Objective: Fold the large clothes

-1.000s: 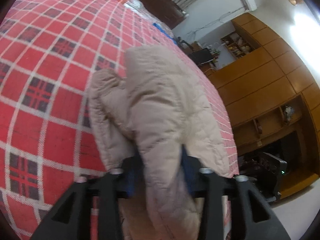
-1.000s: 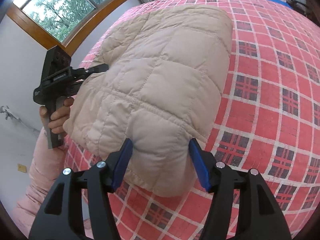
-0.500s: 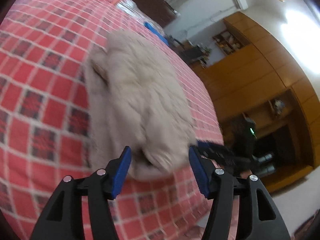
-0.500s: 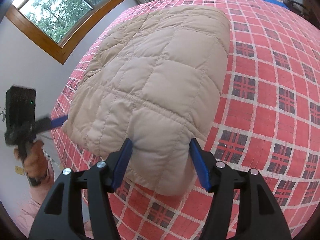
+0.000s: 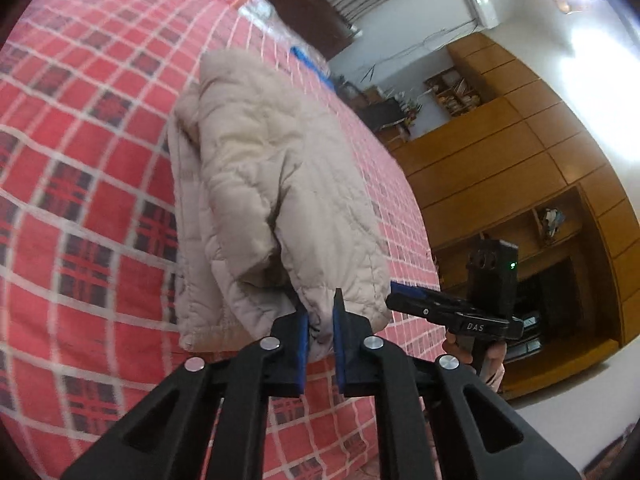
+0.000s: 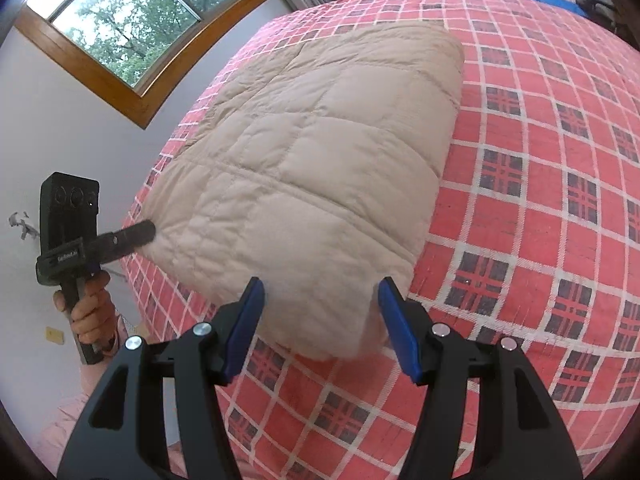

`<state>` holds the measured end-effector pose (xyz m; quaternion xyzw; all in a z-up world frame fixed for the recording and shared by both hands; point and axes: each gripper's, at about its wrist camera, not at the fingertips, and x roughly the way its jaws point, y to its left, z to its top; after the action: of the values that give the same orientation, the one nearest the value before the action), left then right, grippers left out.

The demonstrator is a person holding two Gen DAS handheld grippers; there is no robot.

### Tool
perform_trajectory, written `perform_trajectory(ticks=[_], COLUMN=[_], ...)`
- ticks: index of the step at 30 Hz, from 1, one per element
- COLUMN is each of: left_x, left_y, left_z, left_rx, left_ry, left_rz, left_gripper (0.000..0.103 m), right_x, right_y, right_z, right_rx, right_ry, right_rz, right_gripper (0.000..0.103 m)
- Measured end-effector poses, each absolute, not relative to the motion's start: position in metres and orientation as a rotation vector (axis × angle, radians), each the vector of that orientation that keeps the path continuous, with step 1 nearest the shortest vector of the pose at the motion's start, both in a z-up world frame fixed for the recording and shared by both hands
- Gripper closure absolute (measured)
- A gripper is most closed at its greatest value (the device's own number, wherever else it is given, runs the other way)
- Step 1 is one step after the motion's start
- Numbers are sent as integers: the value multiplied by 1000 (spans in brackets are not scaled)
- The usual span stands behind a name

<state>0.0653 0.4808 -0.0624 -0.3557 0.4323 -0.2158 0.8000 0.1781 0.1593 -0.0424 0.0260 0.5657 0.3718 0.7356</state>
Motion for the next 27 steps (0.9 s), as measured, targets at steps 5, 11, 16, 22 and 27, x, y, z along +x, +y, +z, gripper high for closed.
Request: perform_trajectory(ticks=[5,11,16,22,27], left_x=[73,81,70,64,97], left_y=[488,489,500,528,548], left_z=[-100,-132,-109,-72,-68], left_rx=[-797,-805,-758,-707,-725], left_ry=[1004,1060,1022,925,930], left_rz=[-440,-425,-447,-384,-297], left_gripper=[93,89,73,50,50], right_x=[177,174,170,166,166], right_y=[171,182,187,190,191], right_z=[-53,-65,-63,-64,-66], right_rx=[26,-36,-52,-73,-83], right_ry=[1273,1276,1255,1241,1241], right_rz=[813,771,759,755,752], right_gripper=[43,44,43,43,42])
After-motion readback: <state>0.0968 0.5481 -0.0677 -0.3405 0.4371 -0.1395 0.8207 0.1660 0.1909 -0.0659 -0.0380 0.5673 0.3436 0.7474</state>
